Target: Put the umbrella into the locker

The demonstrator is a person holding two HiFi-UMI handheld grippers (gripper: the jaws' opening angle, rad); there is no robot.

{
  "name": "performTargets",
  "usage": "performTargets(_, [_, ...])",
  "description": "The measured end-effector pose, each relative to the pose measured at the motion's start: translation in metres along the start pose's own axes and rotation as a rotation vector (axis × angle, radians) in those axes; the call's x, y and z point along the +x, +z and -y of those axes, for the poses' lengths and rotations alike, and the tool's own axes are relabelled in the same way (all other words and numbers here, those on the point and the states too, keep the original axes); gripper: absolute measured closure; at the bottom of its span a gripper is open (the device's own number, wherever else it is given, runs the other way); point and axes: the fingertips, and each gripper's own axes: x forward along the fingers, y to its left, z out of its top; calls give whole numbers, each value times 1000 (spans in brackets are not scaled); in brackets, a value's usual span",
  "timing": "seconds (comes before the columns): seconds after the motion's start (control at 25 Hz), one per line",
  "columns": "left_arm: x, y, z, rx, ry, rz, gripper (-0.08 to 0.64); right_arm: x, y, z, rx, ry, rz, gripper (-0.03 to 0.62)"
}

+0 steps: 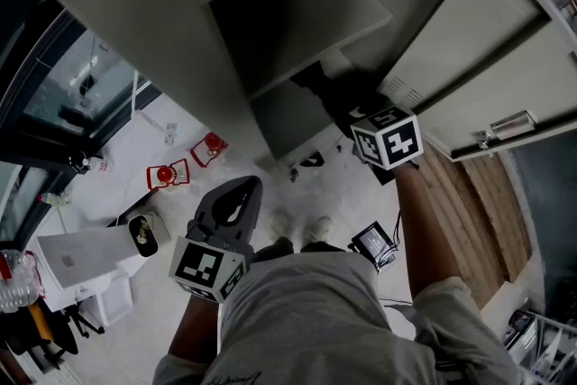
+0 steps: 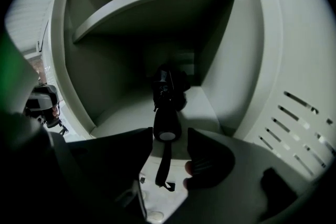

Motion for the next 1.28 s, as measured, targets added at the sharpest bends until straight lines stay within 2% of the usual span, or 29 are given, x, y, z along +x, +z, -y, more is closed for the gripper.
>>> performTargets(0.36, [8, 6, 13, 15, -36, 15, 540, -31, -6, -10, 37, 0, 51, 391])
performTargets(0.56, [10, 4, 19, 30, -58, 3, 540, -44, -18, -27, 32, 15, 53, 391])
performTargets(0.76, [12, 12, 25, 25, -70, 31, 540, -63, -15, -47, 50, 28, 102, 393])
performTargets(1.08, [15, 15, 36, 47, -108, 28, 540, -84, -33, -61, 64, 2, 98, 444])
performTargets(1.28, [21, 17, 48, 59, -137, 22, 540, -92, -55, -60, 86, -34, 85, 509])
